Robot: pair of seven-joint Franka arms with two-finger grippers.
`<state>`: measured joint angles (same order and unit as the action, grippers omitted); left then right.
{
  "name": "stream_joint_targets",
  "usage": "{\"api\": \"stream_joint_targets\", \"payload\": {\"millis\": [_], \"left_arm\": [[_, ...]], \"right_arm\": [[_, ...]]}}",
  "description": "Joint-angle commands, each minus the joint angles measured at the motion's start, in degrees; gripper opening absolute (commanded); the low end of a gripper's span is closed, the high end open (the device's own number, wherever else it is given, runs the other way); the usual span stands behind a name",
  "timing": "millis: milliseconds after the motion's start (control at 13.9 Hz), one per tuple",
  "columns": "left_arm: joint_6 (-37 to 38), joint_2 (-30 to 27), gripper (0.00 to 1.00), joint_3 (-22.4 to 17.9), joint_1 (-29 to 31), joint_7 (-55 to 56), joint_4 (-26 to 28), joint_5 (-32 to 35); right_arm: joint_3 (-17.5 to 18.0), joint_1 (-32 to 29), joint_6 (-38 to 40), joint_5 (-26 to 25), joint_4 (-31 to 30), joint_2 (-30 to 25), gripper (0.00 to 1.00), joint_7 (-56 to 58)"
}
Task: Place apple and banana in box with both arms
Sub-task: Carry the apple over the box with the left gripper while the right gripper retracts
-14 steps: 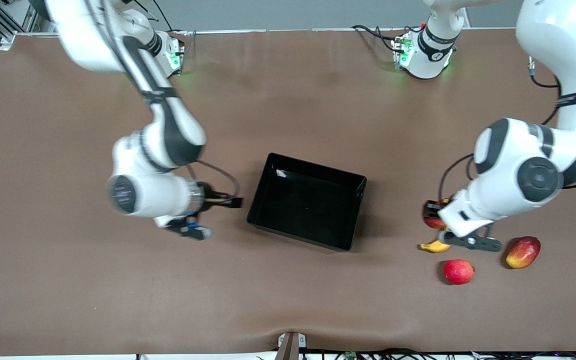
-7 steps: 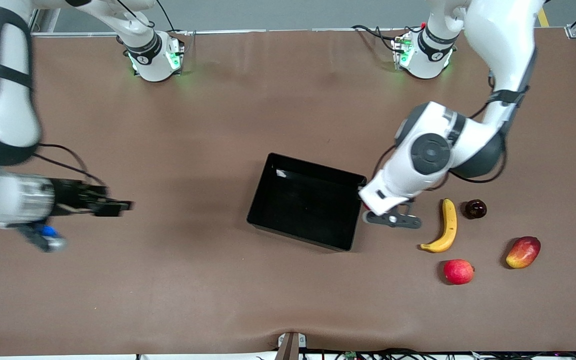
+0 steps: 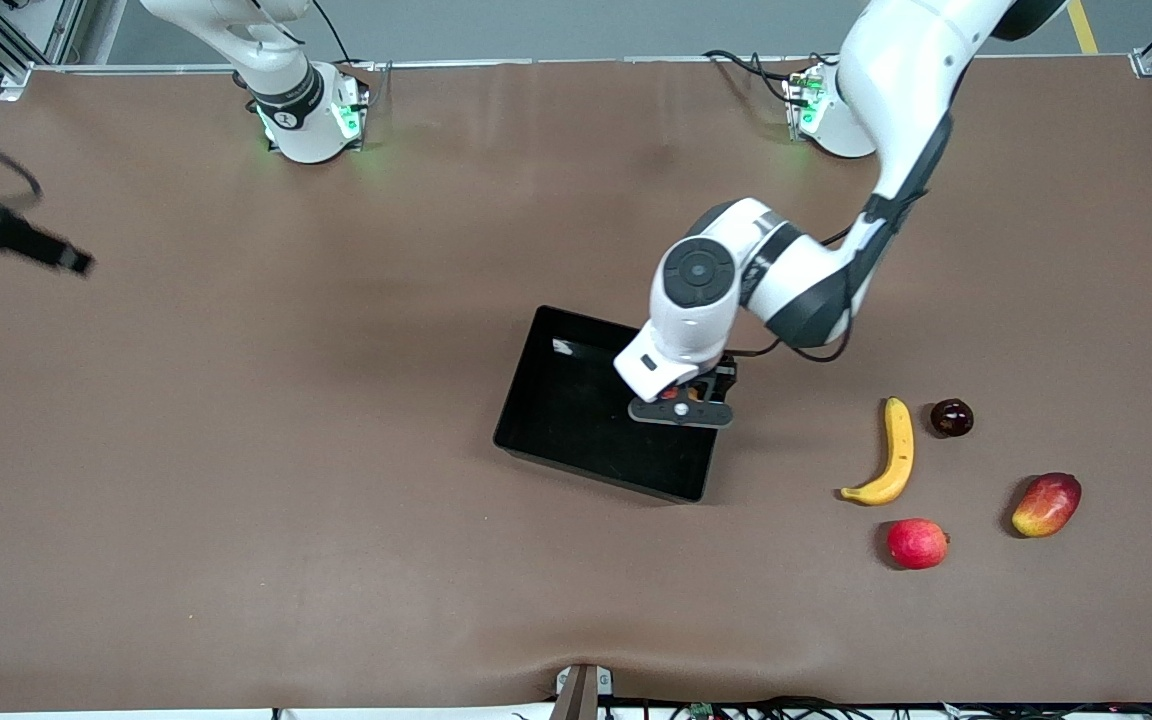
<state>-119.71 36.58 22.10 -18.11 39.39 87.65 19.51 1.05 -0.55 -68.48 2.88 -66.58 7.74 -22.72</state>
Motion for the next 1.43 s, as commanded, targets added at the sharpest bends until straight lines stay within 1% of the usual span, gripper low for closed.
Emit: {"api": "stream_joint_targets", "payload": {"millis": [0, 143, 215, 287, 359, 502, 574, 646, 717, 861, 1076, 1219, 1363], "left_arm": [[-1.7, 2.2, 0.0, -0.2, -0.4, 1.6, 0.5, 2.3], [-3.2, 3.1, 0.0, -0.1, -0.4, 2.1, 2.3, 2.2], [-3.3, 3.2, 0.0, -0.1, -0.3, 2.2, 2.9, 2.2], [-3.9, 3.8, 0.0, -0.1, -0.3, 2.3, 3.2, 2.2], [-4.2, 4.3, 0.0, -0.1, -0.3, 2.4, 3.2, 2.1], [-4.9, 5.8, 0.0, -0.1, -0.3, 2.6, 3.0, 1.6], [-5.2, 6.0, 0.06, -0.1, -0.3, 2.7, 3.0, 1.4], [-5.3, 6.1, 0.6, -0.1, -0.3, 3.0, 2.8, 1.1], [-5.2, 5.7, 1.0, -0.1, 0.0, 3.9, 2.6, 1.2], [-5.0, 4.8, 1.0, 0.0, 0.4, 4.7, 2.3, 1.2], [-3.0, -0.6, 1.0, 0.1, 2.2, 4.5, 2.1, 1.1], [-0.3, -3.9, 1.0, 0.1, 4.2, 3.7, 0.5, -1.3], [2.4, -5.6, 1.0, 0.1, 6.9, -1.7, -1.4, -4.4]], "right_arm": [[0.4, 1.1, -1.8, -5.7, -10.6, -6.2, 1.0, 5.5], [0.0, -0.1, -3.7, -5.2, -16.4, -9.1, 1.0, 5.8], [0.0, -1.6, -5.8, -3.2, -18.0, -9.9, 1.0, 7.1], [0.0, -2.8, -6.8, -0.1, -18.2, -10.1, 1.0, 9.9], [0.0, -3.2, -6.9, 1.7, -18.2, -10.1, 1.0, 11.7], [-0.1, -4.1, -6.9, 2.2, -18.3, -10.2, 1.0, 13.8], [-0.1, -4.5, -6.8, 2.0, -18.4, -10.5, 1.0, 13.9], [-0.1, -5.5, -6.5, 2.1, -18.5, -10.5, 1.0, 14.0], [-0.1, -6.2, -6.5, 2.0, -18.6, -10.5, 1.0, 14.6], [0.0, -6.2, -6.6, 2.0, -18.6, -10.5, 1.0, 15.9], [0.0, -6.1, -6.3, 2.0, -18.7, -11.0, 1.0, 16.0], [0.1, -6.0, -6.2, 2.0, -18.7, -11.0, 1.0, 15.9], [0.1, -5.9, -5.6, 2.0, -18.7, -11.0, 1.0, 16.0]]}}
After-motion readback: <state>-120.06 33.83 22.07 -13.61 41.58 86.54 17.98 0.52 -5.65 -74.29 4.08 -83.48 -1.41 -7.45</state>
